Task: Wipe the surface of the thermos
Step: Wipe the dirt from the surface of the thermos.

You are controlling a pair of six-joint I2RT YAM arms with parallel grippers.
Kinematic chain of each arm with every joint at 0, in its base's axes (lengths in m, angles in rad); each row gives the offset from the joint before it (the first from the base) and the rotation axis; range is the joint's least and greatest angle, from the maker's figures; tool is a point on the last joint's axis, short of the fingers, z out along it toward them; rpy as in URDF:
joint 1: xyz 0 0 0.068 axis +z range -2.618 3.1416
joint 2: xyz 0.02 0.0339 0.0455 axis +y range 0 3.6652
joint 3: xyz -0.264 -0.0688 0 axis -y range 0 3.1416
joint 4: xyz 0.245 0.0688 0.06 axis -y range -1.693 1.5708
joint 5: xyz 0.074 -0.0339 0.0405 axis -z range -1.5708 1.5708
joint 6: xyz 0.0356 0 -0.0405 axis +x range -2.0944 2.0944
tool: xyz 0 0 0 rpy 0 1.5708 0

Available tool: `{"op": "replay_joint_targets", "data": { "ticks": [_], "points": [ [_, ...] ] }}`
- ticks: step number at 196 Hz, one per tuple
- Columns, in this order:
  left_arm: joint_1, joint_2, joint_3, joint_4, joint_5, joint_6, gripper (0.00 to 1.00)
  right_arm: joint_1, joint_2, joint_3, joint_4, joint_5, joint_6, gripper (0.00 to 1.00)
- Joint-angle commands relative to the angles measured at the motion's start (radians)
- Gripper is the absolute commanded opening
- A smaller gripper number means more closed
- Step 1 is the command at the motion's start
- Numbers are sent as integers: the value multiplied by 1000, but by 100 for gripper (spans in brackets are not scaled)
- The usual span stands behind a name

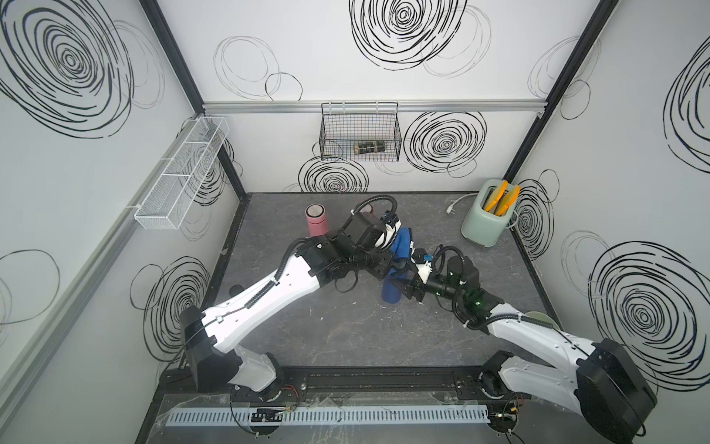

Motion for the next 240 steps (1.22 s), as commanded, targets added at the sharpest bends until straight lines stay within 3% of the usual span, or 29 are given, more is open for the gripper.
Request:
{"op": "replay_joint_targets", "data": {
  "ticks": [1,111,193,240],
  "points": [
    [16,31,48,-23,36,15,0,11,-35,28,57,-25,-21,0],
    [64,200,179,-27,52,60,0,35,-36,35,48,-8,-31,0],
    [28,-4,3,-38,1,16,0,34,-14,47,32,53,-25,0],
    [-28,-25,-28,-52,-11,3,0,34,-22,50,18,71,-25,0]
  ]
}}
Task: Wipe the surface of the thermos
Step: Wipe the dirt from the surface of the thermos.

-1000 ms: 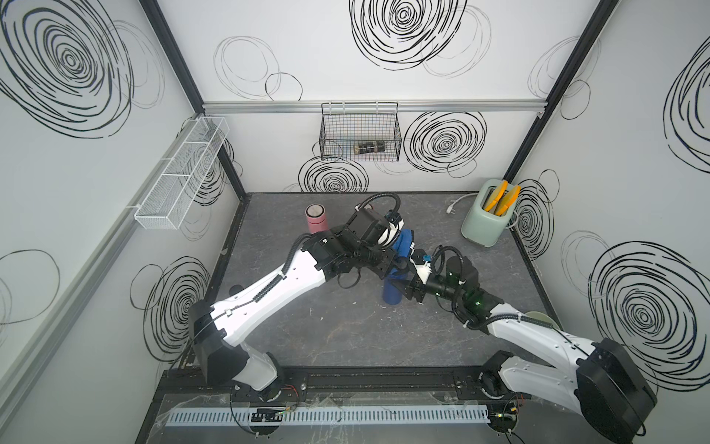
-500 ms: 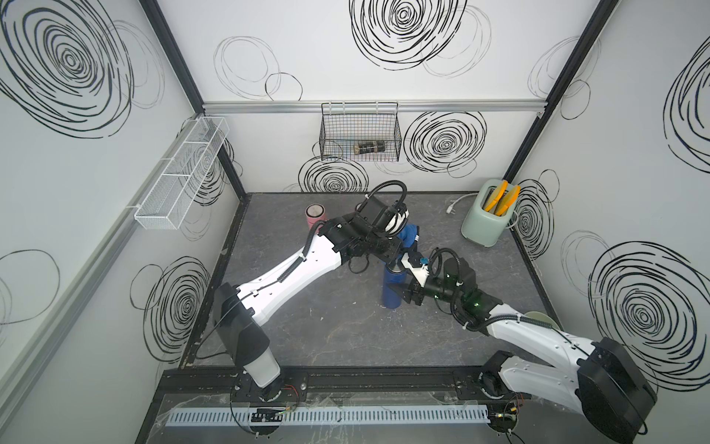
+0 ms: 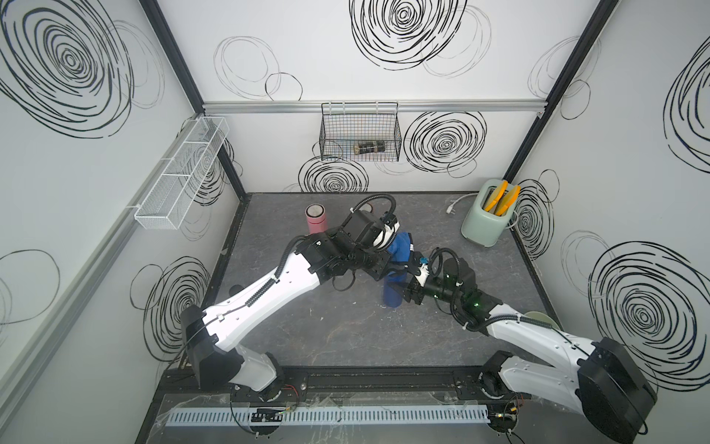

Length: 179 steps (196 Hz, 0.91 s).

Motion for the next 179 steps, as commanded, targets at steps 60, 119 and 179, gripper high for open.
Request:
{"op": "replay_joint_targets", "data": {
  "ticks": [60,119,179],
  "points": [
    [8,82,26,35,-4,0,0,1,-53,38,75,-10,-3,0],
    [45,249,204,32,35,42,0,2,-62,36,70,-28,-3,0],
    [47,240,177,42,31,43,0,0,-78,50,39,35,-5,0]
  ]
}}
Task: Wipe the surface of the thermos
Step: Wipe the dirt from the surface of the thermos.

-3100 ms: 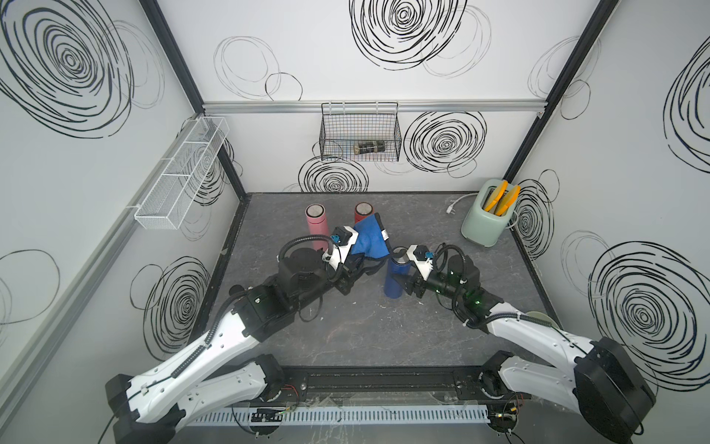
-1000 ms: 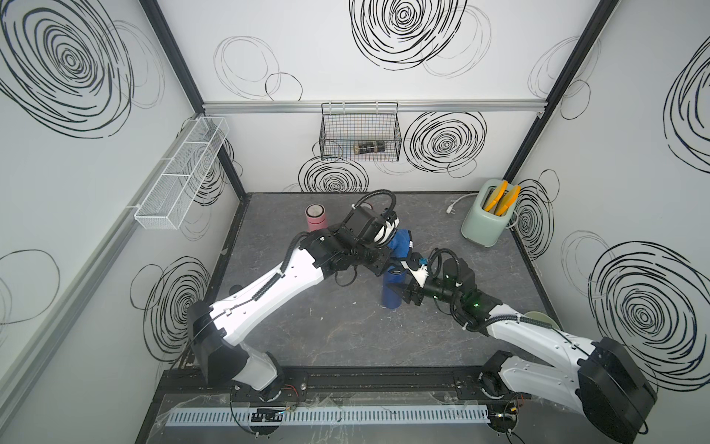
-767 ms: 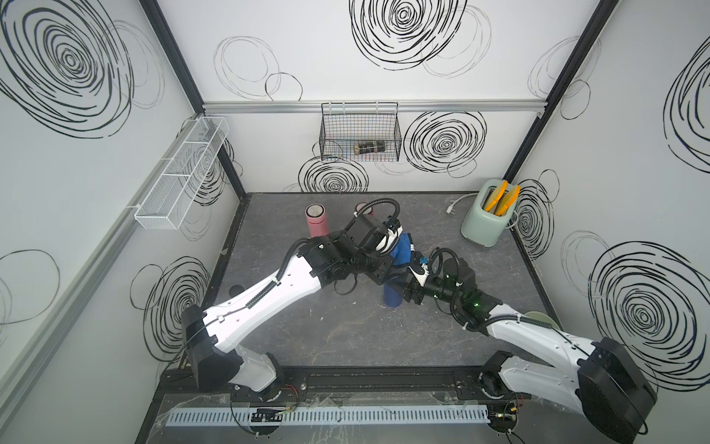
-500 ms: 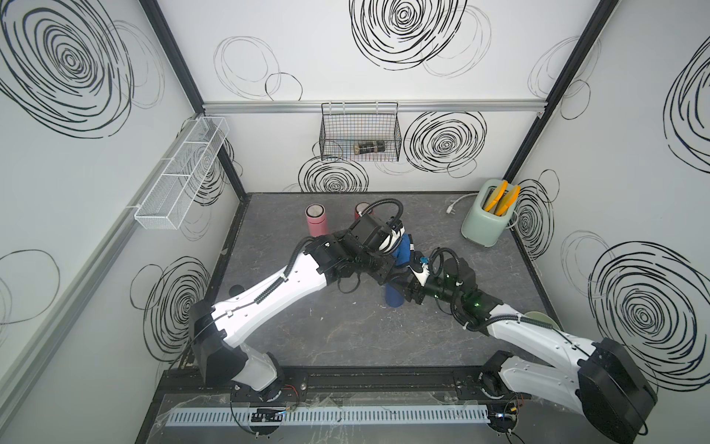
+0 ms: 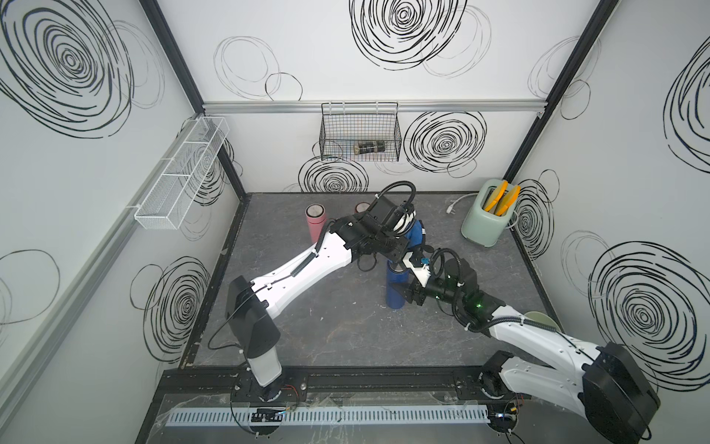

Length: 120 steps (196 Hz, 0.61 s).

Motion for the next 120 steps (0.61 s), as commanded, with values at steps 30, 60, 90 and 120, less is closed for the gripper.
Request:
{"op": "replay_joint_targets", "data": {
  "ticks": [30,60,90,120],
  "points": [
    [24,-177,-165,53,-27,-19,0,-15,-44,61,74,36,-7,0],
    [80,-324,-277,113,-52,-47,0,-57,-43,65,59,45,20,0],
    [178,-465,-442,252,37,-86,0,-145,-85,79,71,-22,110,0],
    [227,-565,-611,456,135,-129,0,-244,-155,84,189,-105,311,0]
  ]
}}
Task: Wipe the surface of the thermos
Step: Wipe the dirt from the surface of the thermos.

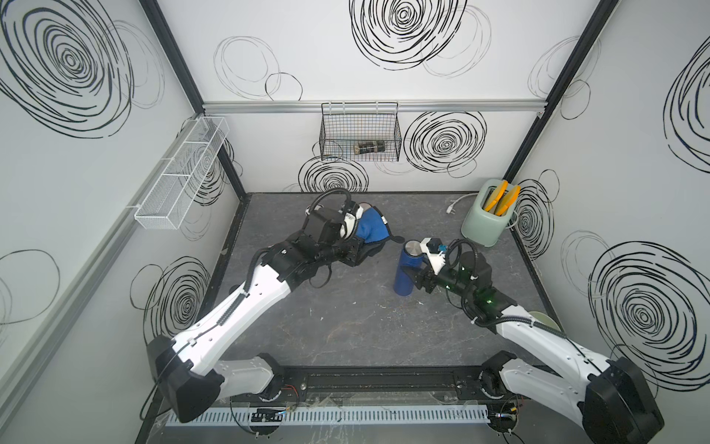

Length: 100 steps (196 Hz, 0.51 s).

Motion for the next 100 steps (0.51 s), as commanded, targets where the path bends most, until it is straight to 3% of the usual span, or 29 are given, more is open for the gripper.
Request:
{"op": "replay_joint_targets", "data": {
  "ticks": [1,29,58,100],
  "points": [
    [24,-46,-107,222,103,-56,0,-62,-79,61,189,-86,188,0],
    [43,-118,-258,456,149,-110,0,-89,-106,93,289,-56,381,0],
    [52,-161,-333,584,164,-131,0,-102,-112,80,436,23,620,0],
    [76,-221,-495,899,201,-217,0,-107,-115,72,490,104,761,0]
  ]
}}
